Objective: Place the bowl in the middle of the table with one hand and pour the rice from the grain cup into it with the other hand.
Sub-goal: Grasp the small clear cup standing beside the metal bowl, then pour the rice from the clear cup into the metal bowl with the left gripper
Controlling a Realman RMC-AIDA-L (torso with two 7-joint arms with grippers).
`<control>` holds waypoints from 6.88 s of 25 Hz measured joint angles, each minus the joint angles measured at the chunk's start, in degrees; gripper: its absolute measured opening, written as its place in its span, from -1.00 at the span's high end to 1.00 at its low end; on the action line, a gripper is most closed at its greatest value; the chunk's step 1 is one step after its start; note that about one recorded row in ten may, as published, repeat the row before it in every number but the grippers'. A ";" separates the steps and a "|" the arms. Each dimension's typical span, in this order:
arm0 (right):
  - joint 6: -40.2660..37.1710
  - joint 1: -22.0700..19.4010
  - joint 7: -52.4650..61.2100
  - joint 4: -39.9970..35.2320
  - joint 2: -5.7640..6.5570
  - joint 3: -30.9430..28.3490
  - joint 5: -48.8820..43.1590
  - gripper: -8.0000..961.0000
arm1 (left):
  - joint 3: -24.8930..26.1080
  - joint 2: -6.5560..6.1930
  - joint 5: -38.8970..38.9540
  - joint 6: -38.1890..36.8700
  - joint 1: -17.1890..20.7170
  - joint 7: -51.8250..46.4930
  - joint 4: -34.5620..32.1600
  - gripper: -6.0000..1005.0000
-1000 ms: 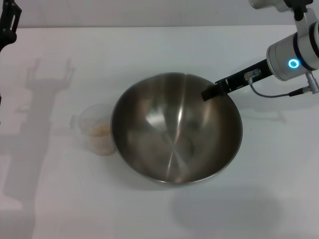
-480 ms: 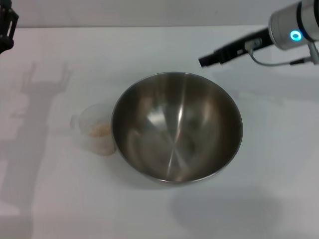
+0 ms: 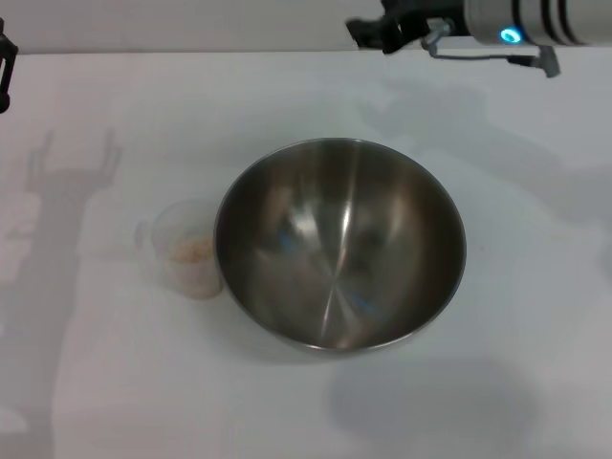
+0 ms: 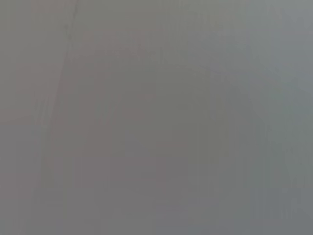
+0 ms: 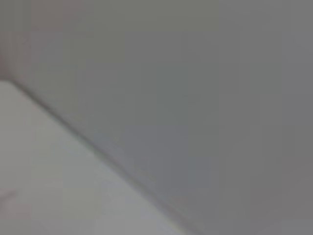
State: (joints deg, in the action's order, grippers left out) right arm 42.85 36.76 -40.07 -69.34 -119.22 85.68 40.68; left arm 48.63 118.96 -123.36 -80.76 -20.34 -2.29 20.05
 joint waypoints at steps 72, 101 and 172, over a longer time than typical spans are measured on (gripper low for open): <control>-116.39 -6.12 43.73 55.99 0.22 34.20 -0.77 -0.45 | -28.68 0.09 -0.22 3.15 12.55 0.79 -3.69 -0.62; -116.48 -6.53 44.84 56.08 0.12 34.20 -1.22 -0.45 | -26.35 -0.05 0.23 11.78 6.14 0.79 -4.31 -0.62; -116.59 -6.53 44.77 56.11 0.05 34.11 -0.75 -0.45 | -24.36 0.22 -18.18 -0.71 -3.60 95.37 1.29 0.94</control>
State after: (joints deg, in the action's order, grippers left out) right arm -73.74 30.23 4.70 -13.23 -119.17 119.79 39.93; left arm 24.27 119.18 -141.55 -81.47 -23.94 93.08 21.34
